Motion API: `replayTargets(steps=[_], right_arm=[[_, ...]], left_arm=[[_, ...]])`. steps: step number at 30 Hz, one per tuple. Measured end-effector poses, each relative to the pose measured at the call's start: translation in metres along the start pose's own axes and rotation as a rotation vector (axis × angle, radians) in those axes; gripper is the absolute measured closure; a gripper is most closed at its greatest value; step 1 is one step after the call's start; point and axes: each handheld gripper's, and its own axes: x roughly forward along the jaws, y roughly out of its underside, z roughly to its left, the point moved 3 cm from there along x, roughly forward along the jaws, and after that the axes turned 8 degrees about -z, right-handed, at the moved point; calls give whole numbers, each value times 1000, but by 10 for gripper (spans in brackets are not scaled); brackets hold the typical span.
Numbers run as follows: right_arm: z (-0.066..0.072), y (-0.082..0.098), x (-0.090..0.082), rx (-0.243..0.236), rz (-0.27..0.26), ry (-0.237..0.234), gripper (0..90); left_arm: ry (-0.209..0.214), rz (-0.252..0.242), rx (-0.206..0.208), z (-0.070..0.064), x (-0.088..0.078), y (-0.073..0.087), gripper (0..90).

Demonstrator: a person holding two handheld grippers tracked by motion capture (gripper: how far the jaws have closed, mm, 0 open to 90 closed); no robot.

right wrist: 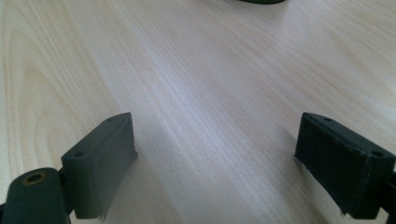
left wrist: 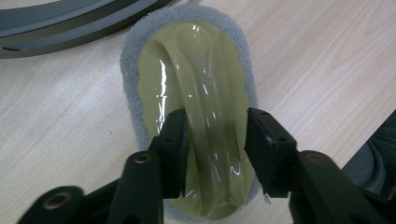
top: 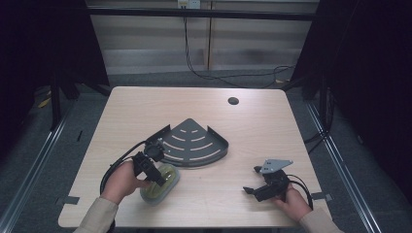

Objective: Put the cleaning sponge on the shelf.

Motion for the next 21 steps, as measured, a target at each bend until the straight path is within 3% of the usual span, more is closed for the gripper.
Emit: replayTargets(steps=[6,14,21], right_arm=[[0,0,0,0,0,0,115],[0,0,0,0,0,-1,114],[0,0,0,0,0,-1,114]], left_arm=[[-9,10,3,0,0,1,707],[-39,18,4,2,-6,3,717],[-36,24,-2,4,-16,5,718]])
